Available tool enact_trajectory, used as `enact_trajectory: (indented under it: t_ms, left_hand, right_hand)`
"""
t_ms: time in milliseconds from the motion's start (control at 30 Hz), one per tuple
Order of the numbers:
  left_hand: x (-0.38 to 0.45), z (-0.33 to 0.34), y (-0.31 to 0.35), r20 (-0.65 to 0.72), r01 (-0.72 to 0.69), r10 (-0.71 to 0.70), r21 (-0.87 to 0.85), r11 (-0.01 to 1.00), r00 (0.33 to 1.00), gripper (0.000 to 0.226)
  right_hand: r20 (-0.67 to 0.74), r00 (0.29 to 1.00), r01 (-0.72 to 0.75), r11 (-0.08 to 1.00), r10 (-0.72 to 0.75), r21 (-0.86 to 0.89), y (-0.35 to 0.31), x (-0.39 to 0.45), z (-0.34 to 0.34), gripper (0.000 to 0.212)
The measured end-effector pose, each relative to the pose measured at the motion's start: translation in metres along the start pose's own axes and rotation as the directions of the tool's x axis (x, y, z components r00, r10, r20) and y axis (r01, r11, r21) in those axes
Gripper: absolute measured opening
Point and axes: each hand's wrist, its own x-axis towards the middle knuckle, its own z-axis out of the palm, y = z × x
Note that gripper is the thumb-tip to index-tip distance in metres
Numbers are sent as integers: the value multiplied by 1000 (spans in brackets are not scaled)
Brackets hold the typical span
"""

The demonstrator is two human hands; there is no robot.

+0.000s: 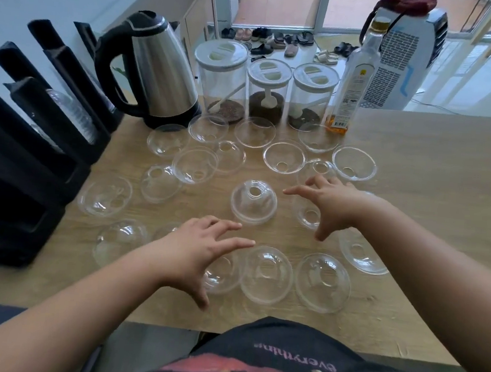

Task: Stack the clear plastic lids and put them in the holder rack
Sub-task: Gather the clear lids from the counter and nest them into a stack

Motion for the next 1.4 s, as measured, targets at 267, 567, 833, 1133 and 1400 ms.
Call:
enact_trajectory:
  t_ms: [267, 567, 833, 1133, 1400]
  left_hand:
    - [1, -5, -4, -140, -30, -7, -262, 965, 990, 101]
    - [10, -6, -25, -325, -304, -447, -945, 121, 833, 89]
    - [26, 4, -38, -175, -501, -646, -785, -363, 743, 109]
    - [28, 4, -34, -80, -537, -758, -753, -379, 647, 98]
    - [37, -2, -29, -180, -487, -753, -848, -207, 633, 111]
  right_hand:
    - [-93, 995, 71, 950, -45, 304, 5, -1, 0, 101]
    - [-414, 891, 333, 356, 183, 873, -12, -8, 6, 79]
    - [-329, 876, 327, 68, 351, 943, -58, 27, 22, 83]
    - [-368, 873, 195, 462, 320, 865, -66, 45, 61, 73]
    - [-323, 926, 152, 586, 197, 796, -60, 47, 61, 106]
